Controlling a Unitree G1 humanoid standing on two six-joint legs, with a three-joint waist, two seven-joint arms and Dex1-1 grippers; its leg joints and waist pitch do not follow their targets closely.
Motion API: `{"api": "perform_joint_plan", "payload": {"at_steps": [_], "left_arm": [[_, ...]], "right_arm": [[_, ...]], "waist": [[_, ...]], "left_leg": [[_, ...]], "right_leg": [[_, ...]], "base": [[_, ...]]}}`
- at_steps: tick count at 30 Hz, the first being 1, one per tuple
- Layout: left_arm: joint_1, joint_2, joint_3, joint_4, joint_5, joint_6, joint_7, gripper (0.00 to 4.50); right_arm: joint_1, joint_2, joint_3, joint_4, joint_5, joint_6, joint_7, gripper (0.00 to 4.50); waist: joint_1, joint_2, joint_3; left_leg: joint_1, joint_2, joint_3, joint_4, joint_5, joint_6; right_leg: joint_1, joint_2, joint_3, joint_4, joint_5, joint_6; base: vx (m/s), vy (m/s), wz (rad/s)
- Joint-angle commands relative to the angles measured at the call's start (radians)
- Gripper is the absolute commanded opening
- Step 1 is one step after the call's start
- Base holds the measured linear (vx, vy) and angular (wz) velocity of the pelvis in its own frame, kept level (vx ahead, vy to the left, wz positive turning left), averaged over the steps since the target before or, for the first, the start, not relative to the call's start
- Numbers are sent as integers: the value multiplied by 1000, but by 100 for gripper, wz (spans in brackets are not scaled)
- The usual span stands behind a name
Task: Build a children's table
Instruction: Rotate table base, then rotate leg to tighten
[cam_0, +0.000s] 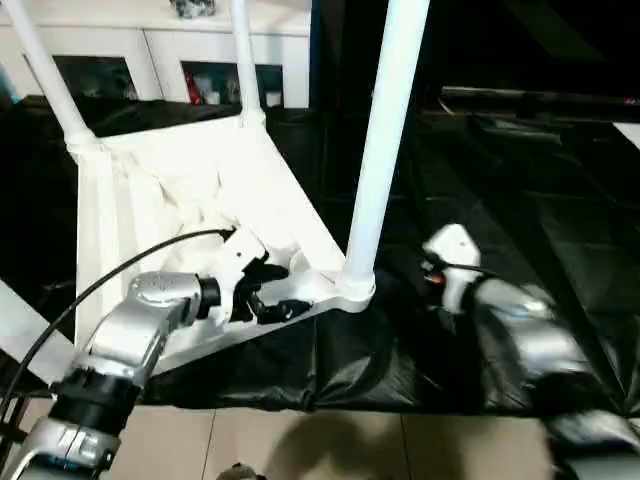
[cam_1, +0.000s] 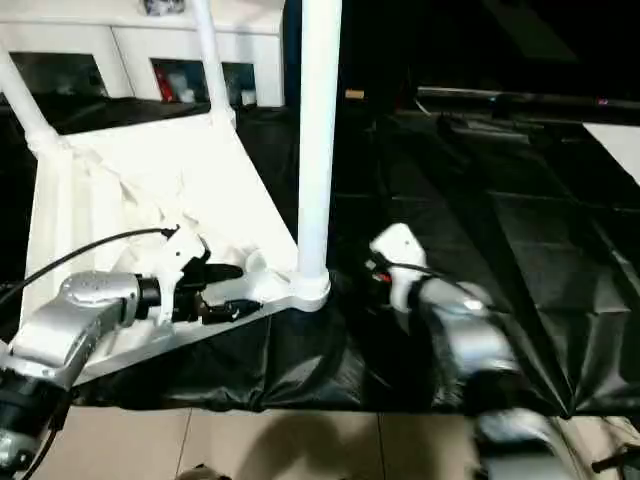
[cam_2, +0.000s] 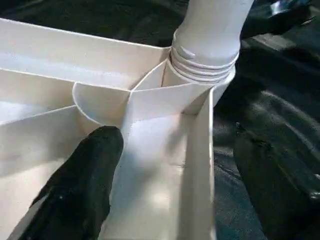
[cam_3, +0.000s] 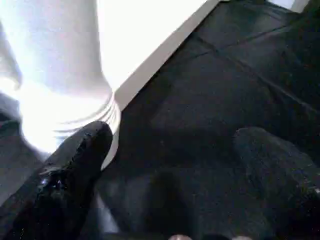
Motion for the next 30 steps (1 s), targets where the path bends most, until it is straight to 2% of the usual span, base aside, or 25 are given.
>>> {"api": "perform_joint_plan", "payload": {"at_steps": [1,3,4,5,8,9,12,15,20,22,26,30], "left_arm": [[14,-7,-31,-28,23,28,22,363],[10,-14,-37,-28,30,18,26,353],[8,-17,-38,-29,32,9,26,328],[8,-18,-38,-30,33,7,27,324],[2,-37,-32,-53,22,-43,26,315],[0,-39,-31,-58,20,-44,28,297],[-3,-32,-38,-56,31,-36,31,286],[5,-9,-72,-38,53,-2,13,259],[12,-12,-71,-38,30,40,-1,217],[11,-7,-80,-27,43,36,1,211],[3,0,-92,-2,61,29,-3,172],[-6,2,-93,15,66,27,-7,136]], "right_arm": [[19,-37,26,-89,20,52,72,450],[25,-52,33,-106,17,63,85,450],[26,-56,35,-110,15,64,87,450],[26,-57,35,-111,14,65,88,450],[30,-66,30,-124,4,74,73,450],[31,-67,29,-129,3,79,71,450],[39,-70,31,-151,6,98,71,450],[56,-72,44,-204,22,140,85,450],[56,-66,46,-212,37,152,103,450],[53,-64,54,-217,42,156,115,450],[46,-60,69,-223,43,158,130,450],[33,-55,80,-216,40,156,138,450]], "waist": [[2,-10,-65],[3,-11,-64],[1,-12,-64],[2,-13,-64],[1,-11,-66],[1,-15,-66],[1,-14,-66],[0,-14,-65],[0,-13,-64],[1,-12,-64],[0,-9,-66],[0,-10,-66]], "left_leg": [[1,27,-13,-65,-178,51],[1,27,-13,-65,-179,54],[1,26,-14,-66,-178,53],[1,26,-14,-65,-178,49],[2,27,-16,-65,-175,44],[2,28,-15,-65,-171,44],[0,27,-14,-64,-163,48],[1,25,-15,-64,-168,49],[2,27,-16,-65,-177,42],[2,27,-16,-65,-181,42],[1,26,-16,-64,-171,43],[2,26,-16,-64,-174,40]], "right_leg": [[54,-68,59,-79,-292,-139],[50,-69,59,-82,-318,-128],[51,-69,58,-84,-324,-126],[51,-71,59,-85,-327,-127],[52,-70,58,-84,-309,-133],[52,-69,58,-81,-291,-139],[53,-69,58,-79,-274,-144],[53,-67,58,-81,-289,-127],[52,-69,58,-82,-301,-136],[52,-69,58,-83,-298,-138],[54,-68,58,-79,-267,-145],[54,-69,58,-80,-274,-146]], "base": [[0,0,0],[0,0,0],[0,0,0],[0,0,0],[0,0,0],[0,0,0],[0,0,0],[0,0,0],[0,0,0],[0,0,0],[0,0,0],[0,0,0]]}}
